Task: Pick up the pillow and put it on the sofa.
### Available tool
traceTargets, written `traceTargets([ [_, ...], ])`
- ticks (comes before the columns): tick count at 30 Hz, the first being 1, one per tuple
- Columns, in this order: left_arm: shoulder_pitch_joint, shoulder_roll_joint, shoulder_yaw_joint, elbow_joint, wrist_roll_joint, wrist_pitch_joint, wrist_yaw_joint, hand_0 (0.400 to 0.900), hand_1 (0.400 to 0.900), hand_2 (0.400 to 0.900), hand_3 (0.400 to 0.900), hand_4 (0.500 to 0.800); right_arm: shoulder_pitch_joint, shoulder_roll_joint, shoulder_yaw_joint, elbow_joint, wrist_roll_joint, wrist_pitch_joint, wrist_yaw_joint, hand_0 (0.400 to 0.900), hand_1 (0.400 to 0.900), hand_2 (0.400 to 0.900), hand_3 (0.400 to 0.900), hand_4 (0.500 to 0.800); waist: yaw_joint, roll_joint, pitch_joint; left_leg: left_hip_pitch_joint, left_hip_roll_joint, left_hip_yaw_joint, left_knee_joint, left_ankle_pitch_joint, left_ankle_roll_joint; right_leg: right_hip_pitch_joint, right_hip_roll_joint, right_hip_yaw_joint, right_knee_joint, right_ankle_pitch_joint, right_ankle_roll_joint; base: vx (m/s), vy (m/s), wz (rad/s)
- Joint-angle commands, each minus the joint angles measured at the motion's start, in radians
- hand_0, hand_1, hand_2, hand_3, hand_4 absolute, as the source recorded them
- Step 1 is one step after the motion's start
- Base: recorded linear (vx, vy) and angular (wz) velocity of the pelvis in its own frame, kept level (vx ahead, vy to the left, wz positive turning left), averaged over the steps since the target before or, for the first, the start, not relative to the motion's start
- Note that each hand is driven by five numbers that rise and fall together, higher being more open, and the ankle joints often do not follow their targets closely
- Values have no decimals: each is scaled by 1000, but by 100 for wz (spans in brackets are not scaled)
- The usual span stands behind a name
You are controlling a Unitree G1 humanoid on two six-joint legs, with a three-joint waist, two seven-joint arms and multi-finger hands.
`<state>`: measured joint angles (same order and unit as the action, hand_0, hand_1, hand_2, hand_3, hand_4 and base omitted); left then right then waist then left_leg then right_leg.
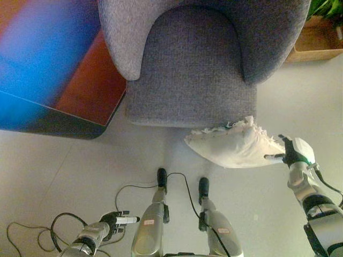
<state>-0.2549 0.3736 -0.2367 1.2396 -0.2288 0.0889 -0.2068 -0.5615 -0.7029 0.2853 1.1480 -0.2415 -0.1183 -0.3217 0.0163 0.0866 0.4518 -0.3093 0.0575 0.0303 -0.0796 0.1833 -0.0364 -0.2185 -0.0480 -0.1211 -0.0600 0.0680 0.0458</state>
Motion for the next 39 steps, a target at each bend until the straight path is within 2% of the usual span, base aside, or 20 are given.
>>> traceTargets([
  [1, 8, 21, -44, 54, -42, 38, 17, 900, 900, 900, 900, 800, -60, -137, 45, -54, 45, 2, -8, 900, 900, 900, 900, 800, 9, -24, 2, -8, -54, -26, -8, -67, 0, -159, -22, -1, 157, -17, 37, -52, 17, 5],
  [11, 14, 3, -56, 29, -74, 28, 28, 900, 900, 900, 900, 800, -174, -200, 74, -132, 69, 10, 50, 900, 900, 900, 900, 800, 22, 1, 40, -80, -62, -17, 7, -48, -5, -246, -43, -17, 202, -17, 44, -37, 32, 3],
  [15, 16, -1, -60, 15, -93, 16, 34, 900, 900, 900, 900, 800, -206, -206, 85, -160, 67, 2, 58, 900, 900, 900, 900, 800, 23, 13, 51, -97, -66, -18, 9, -43, -5, -266, -44, -17, 211, -19, 44, -26, 47, 0],
  [26, 16, -12, -73, -3, -125, 21, 44, 900, 900, 900, 900, 800, -269, -224, 115, -207, 101, 13, 107, 900, 900, 900, 900, 800, 25, 38, 68, -148, -76, -23, 16, -29, -4, -326, -45, -8, 229, -13, 45, -10, 35, -1],
  [31, 19, -15, -79, -10, -143, 10, 47, 900, 900, 900, 900, 800, -306, -222, 128, -214, 171, 28, 184, 900, 900, 900, 900, 800, 28, 49, 68, -175, -75, -15, 26, -31, -5, -357, -52, -10, 241, -13, 46, 4, 20, -1],
  [32, 19, -14, -80, -13, -143, 12, 48, 900, 900, 900, 900, 800, -310, -221, 126, -219, 171, 28, 198, 767, 767, 767, 767, 720, 29, 51, 68, -178, -75, -15, 28, -30, -6, -361, -52, -9, 243, -14, 47, 0, 0, 0],
  [33, 19, -14, -80, -14, -161, 16, 62, 900, 900, 900, 900, 800, -315, -223, 128, -224, 169, 35, 200, 535, 535, 535, 535, 581, 29, 51, 68, -181, -76, -13, 28, -30, -6, -363, -53, -10, 243, -14, 47, -14, -12, 11],
  [34, 31, -12, -74, -11, -145, -8, 59, 900, 900, 900, 900, 800, -320, -227, 138, -227, 186, 43, 209, 400, 400, 400, 400, 500, 35, 53, 68, -185, -78, -16, 29, -28, -6, -364, -53, -13, 241, -15, 44, -29, -28, 17],
  [38, 101, 17, -67, -3, -136, -98, -9, 900, 900, 900, 900, 800, -301, -255, 137, -195, 163, 10, 196, 400, 400, 400, 400, 500, 38, 83, 68, -181, -84, -23, 25, -21, -13, -367, -63, -23, 242, -14, 44, -9, 55, 9],
  [39, 115, 23, -69, -7, -141, -108, -25, 900, 900, 900, 900, 800, -301, -262, 131, -186, 152, 0, 194, 400, 400, 400, 400, 500, 38, 93, 68, -173, -85, -21, 23, -22, -14, -362, -65, -23, 240, -15, 44, 18, 156, -4],
])
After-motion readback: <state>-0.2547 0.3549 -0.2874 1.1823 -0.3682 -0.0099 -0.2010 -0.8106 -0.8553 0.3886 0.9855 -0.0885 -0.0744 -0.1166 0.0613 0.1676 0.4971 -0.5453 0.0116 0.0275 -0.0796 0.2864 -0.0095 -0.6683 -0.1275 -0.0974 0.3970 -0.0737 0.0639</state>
